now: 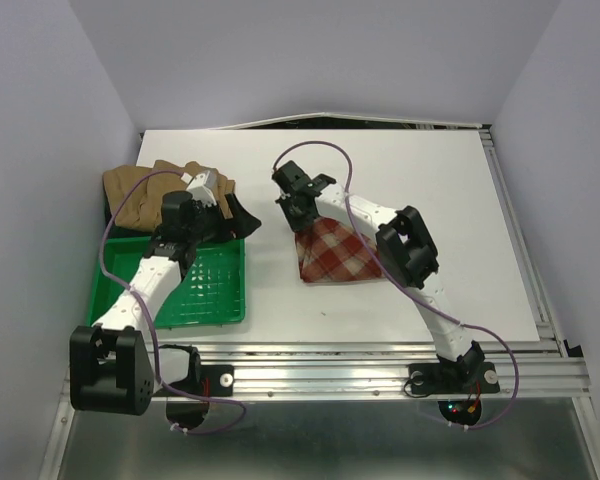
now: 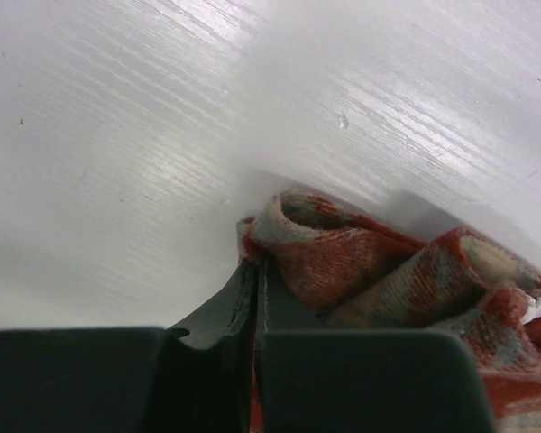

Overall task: Fold and stack the skirts
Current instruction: Neatly place the folded skirt to the corner

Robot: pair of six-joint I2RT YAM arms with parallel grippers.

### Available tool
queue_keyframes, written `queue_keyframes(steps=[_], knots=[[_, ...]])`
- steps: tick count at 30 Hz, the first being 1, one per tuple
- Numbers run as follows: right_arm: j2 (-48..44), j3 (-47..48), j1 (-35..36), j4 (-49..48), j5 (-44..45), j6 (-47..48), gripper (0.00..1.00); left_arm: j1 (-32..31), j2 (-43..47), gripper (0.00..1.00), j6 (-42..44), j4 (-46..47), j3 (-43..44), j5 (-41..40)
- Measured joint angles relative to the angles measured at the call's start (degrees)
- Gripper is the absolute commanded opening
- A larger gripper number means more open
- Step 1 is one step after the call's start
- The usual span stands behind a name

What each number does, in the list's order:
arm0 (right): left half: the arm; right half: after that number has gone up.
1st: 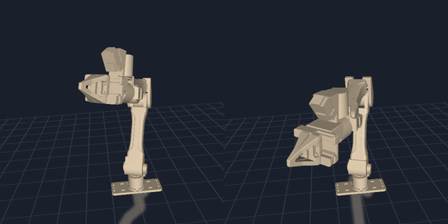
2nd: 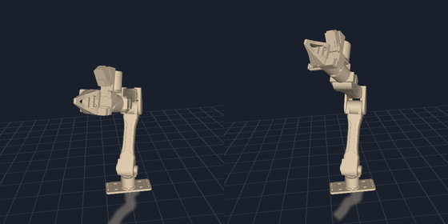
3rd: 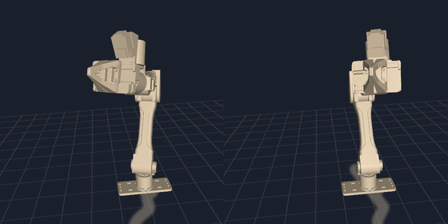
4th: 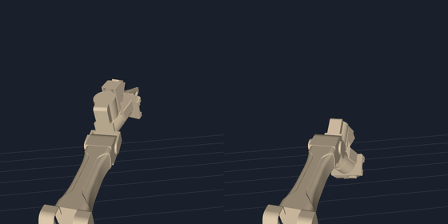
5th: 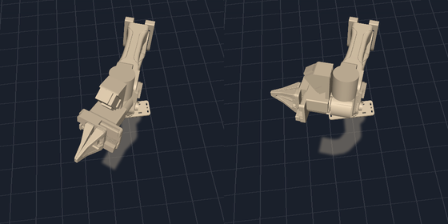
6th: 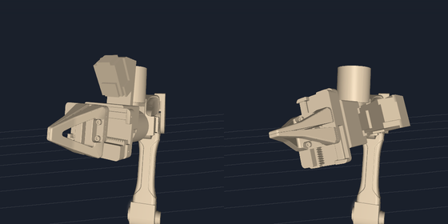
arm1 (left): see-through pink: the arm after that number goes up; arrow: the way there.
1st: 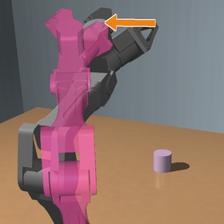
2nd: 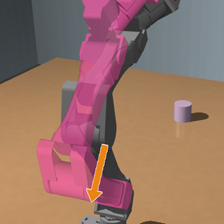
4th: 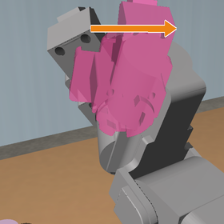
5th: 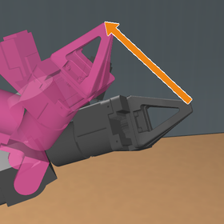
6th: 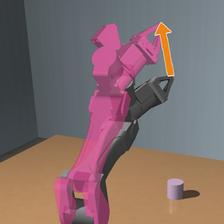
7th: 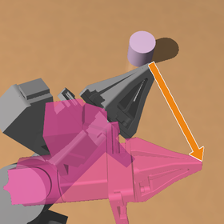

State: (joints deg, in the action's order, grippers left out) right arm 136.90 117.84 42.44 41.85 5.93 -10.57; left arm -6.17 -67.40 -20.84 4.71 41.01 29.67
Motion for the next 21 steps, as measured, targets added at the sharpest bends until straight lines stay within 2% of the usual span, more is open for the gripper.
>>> queue_keyframes(steps=[4,10,14,21], knots=[[-0.02,0.24,-0.02,0.22,-1.25,-0.2,0.01,-2.14,1.18,0.98,-2.47,4.98,-3.61,1.7],[-0.13,0.72,-1.49,0.33,-5.46,-1.22,0.01,-9.79,-0.37,0.96,-5.49,10.84,-4.9,0.85],[-0.59,0.9,-3.43,0.42,-8.81,-1.99,0.0,-12.81,-5.22,0.96,-6.82,14.27,-4.9,-1.44],[-3.08,0.85,-6.36,0.31,-12.81,-3.61,0.01,-14.47,-16.46,0.97,-9.86,18.08,-4.87,-3.93]])
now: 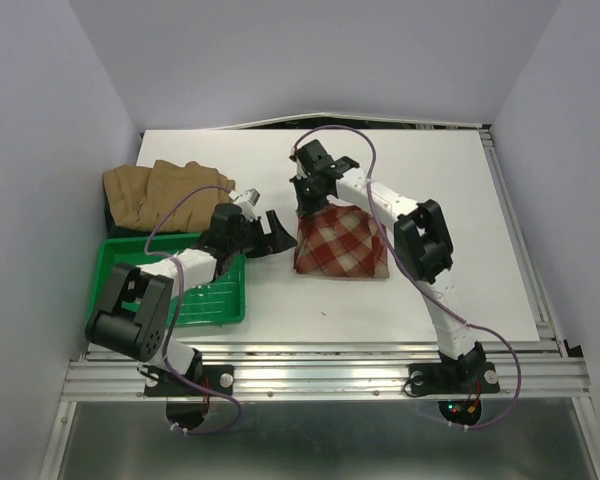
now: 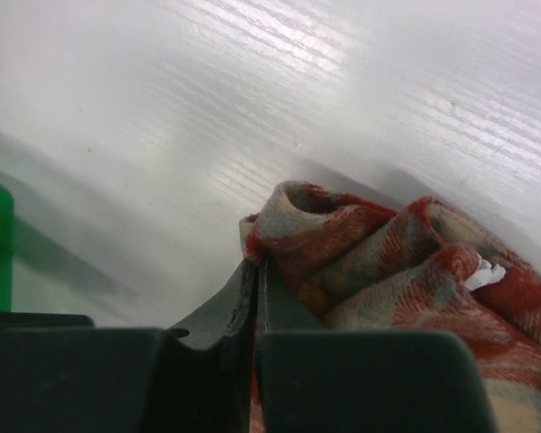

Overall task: Fold and stack the skirts
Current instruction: Neatly place the folded skirt to the corner

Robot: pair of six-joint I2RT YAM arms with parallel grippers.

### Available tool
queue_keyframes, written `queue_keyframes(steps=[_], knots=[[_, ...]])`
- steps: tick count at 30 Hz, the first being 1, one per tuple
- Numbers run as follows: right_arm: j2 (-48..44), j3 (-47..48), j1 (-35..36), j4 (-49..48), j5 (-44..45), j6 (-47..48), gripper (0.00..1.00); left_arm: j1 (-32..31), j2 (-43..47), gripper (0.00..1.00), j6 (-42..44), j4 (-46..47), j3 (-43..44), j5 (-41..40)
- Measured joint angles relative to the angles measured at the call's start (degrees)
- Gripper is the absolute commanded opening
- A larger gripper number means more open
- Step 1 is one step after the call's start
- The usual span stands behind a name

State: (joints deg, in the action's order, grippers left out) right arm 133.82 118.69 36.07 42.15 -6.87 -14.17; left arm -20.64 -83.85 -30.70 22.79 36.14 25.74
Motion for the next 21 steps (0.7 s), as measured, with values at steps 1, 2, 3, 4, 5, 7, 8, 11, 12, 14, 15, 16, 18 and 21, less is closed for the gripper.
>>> queue_keyframes(steps=[1,2,3,4,5,7,8,11,12,14,15,16,18,21], knots=[[-0.35,0.0,-0.2,-0.02,-0.39,-0.26,0.0,-0.42,-0.79,0.97,-0.24,0.44,0.04,-0.15],[-0.74,0.0,-0.46,-0.04,-0.85,-0.46,0.0,-0.81,-1.57,0.97,-0.37,0.83,0.26,-0.26],[-1.05,0.0,-0.63,-0.07,-1.22,-0.61,0.0,-1.36,-2.43,0.97,-0.48,1.27,0.59,-0.33],[-1.33,0.0,-0.83,-0.11,-1.9,-0.83,0.0,-1.92,-3.5,0.97,-0.57,1.75,1.09,-0.35],[-1.6,0.0,-1.01,-0.11,-2.56,-1.01,0.0,-2.25,-4.26,0.97,-0.72,2.38,1.53,-0.35],[-1.84,-0.02,-1.25,-0.11,-3.41,-1.14,0.01,-2.73,-6.03,0.98,-0.92,3.69,2.43,-0.26],[-1.99,-0.04,-1.33,-0.11,-3.78,-1.25,0.0,-2.86,-7.06,0.98,-1.03,4.5,2.91,-0.26],[-2.56,-0.59,-1.55,-0.13,-4.76,-1.51,0.0,-2.89,-11.08,0.98,-1.55,6.58,4.81,-0.11],[-2.78,-0.83,-1.66,-0.13,-5.01,-1.57,0.0,-2.89,-12.15,0.98,-1.79,7.1,5.27,-0.02],[-3.43,-1.49,-1.95,-0.11,-5.64,-1.77,0.0,-2.89,-14.64,0.98,-2.43,8.87,6.08,0.35],[-3.65,-1.55,-1.97,-0.02,-5.88,-1.9,0.0,-2.89,-15.67,0.98,-2.89,9.64,6.45,0.72],[-3.78,-1.55,-1.99,-0.09,-6.14,-1.95,0.0,-2.86,-16.65,0.98,-3.54,10.36,6.78,1.27],[-4.07,-1.55,-2.27,-0.09,-6.67,-1.99,0.0,-2.89,-18.29,0.98,-4.52,12.83,7.48,2.51],[-4.28,-1.55,-2.38,-0.11,-7.13,-2.12,0.0,-2.89,-20.59,0.98,-7.41,17.97,7.61,5.16]])
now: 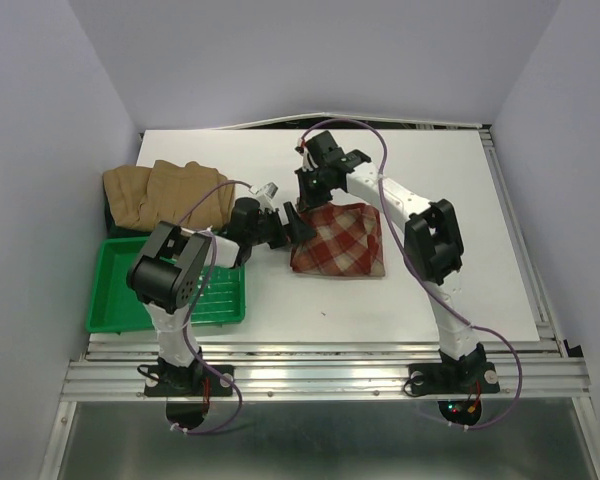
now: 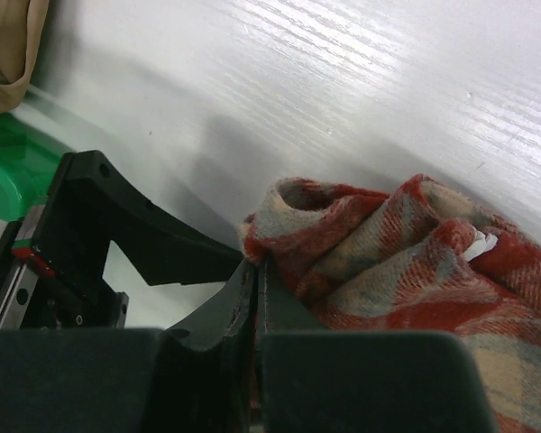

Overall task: Fold and stack the skirts
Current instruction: Neatly place the folded skirt to the corner

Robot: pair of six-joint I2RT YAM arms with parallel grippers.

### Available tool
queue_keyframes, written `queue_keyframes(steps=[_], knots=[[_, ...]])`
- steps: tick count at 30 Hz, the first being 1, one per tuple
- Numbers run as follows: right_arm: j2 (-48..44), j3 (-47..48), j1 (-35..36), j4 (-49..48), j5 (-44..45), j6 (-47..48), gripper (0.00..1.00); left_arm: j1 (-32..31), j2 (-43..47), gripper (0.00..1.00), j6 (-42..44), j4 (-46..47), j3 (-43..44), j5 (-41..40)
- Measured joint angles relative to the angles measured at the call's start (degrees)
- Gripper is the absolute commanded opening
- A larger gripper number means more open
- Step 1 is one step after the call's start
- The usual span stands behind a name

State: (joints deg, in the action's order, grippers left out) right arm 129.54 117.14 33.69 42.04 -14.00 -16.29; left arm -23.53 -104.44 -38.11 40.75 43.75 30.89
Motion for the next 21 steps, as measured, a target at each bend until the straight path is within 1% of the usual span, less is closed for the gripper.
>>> queue_keyframes(steps=[5,8,13,21], knots=[[-0.09,0.0,-0.04,0.0,-0.57,-0.09,0.01,0.0,-4.09,0.98,-8.31,13.79,-2.12,4.9],[-0.09,0.0,-0.26,0.02,-1.01,-0.26,0.0,0.0,-6.23,0.96,-11.39,17.84,-2.62,5.55],[-0.09,0.0,-0.26,0.0,-1.64,-0.68,0.0,0.0,-8.02,0.9,-13.66,20.39,-2.62,4.87],[-0.17,0.0,-0.26,0.0,-2.12,-1.73,0.01,0.0,-8.39,0.78,-15.02,20.65,-2.23,1.07]])
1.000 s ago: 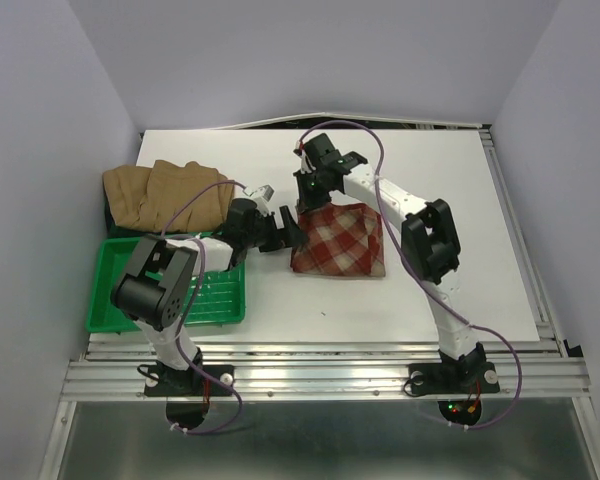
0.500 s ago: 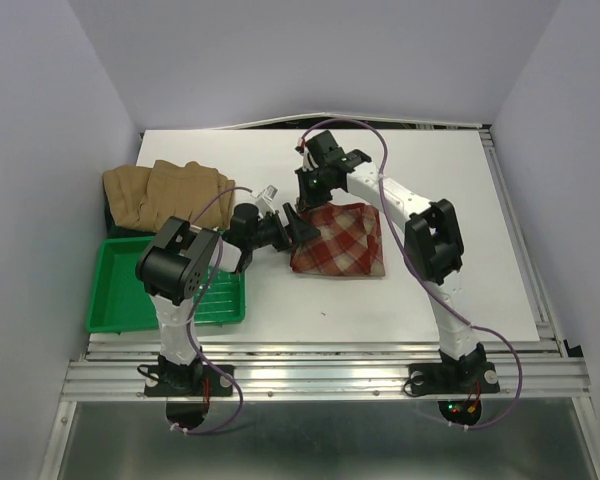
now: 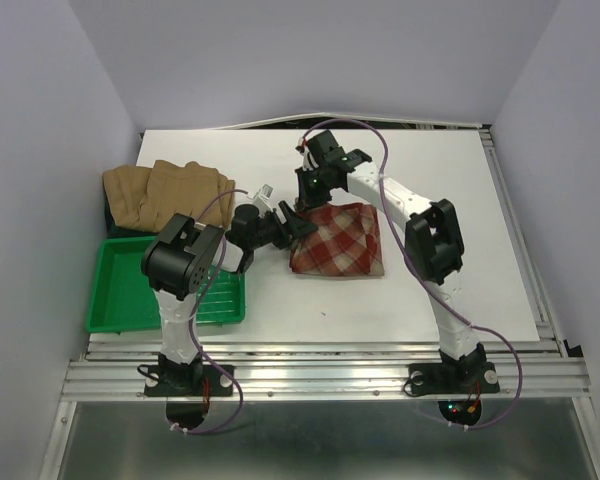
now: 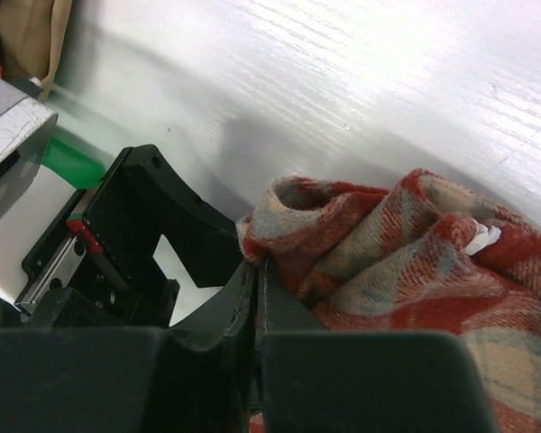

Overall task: Fold and stack the skirts
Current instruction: Neatly place the folded skirt to the corner

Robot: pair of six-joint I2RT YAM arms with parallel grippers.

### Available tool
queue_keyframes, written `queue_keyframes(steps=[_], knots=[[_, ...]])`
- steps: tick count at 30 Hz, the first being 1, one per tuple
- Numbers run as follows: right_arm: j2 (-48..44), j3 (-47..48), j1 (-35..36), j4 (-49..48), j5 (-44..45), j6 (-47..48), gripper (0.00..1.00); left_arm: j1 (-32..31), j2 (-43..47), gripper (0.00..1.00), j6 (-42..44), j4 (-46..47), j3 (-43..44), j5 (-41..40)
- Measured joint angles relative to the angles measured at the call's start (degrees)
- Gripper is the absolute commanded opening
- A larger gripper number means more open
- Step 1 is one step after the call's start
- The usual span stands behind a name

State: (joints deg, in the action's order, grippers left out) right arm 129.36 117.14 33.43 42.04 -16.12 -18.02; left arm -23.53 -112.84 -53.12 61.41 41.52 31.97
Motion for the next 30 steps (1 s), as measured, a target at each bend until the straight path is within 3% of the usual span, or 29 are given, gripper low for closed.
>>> queue_keyframes(steps=[7,10,13,14,16,17,18,19,21,26,30], knots=[[-0.09,0.0,0.0,-0.09,-0.55,-0.44,0.01,-0.37,-3.06,0.76,0.57,-2.69,5.46,-0.13],[-0.31,0.0,-0.11,-0.02,-0.85,-0.48,0.0,-0.55,-3.37,0.7,0.72,-4.13,5.62,-0.07],[-0.44,0.0,-0.11,-0.02,-0.85,-0.48,0.0,-0.79,-3.37,0.54,0.96,-5.66,6.05,-0.09],[-0.44,0.0,-0.11,-0.02,-0.83,-0.44,0.05,-0.79,-3.37,0.43,1.01,-6.25,6.27,-0.11],[-0.44,0.0,-0.11,0.04,-0.61,-0.28,0.25,-0.79,-3.3,0.35,1.92,-8.09,6.91,-0.28],[-0.44,0.0,-0.17,0.11,-0.24,-0.17,0.53,-0.79,-3.19,0.24,2.36,-9.22,7.37,-0.59],[-0.44,0.02,-0.26,0.07,-0.09,0.15,0.63,-0.76,-2.95,0.18,2.95,-11.1,7.93,-0.98],[-0.59,0.02,-0.48,0.07,0.7,0.44,0.81,-0.74,-2.54,0.08,4.04,-13.88,8.81,-1.42],[-1.11,0.02,-1.2,-0.02,1.84,0.7,0.97,-0.48,-1.7,0.0,6.43,-20.94,10.86,-2.58],[-3.93,0.02,-6.38,0.0,3.32,1.38,1.0,-0.04,-0.74,0.0,16.2,-41.77,23.39,-6.88],[-7.89,0.07,-15.17,-0.09,3.85,1.38,1.0,0.37,-0.72,0.0,24.48,-55.56,36.72,-10.99]])
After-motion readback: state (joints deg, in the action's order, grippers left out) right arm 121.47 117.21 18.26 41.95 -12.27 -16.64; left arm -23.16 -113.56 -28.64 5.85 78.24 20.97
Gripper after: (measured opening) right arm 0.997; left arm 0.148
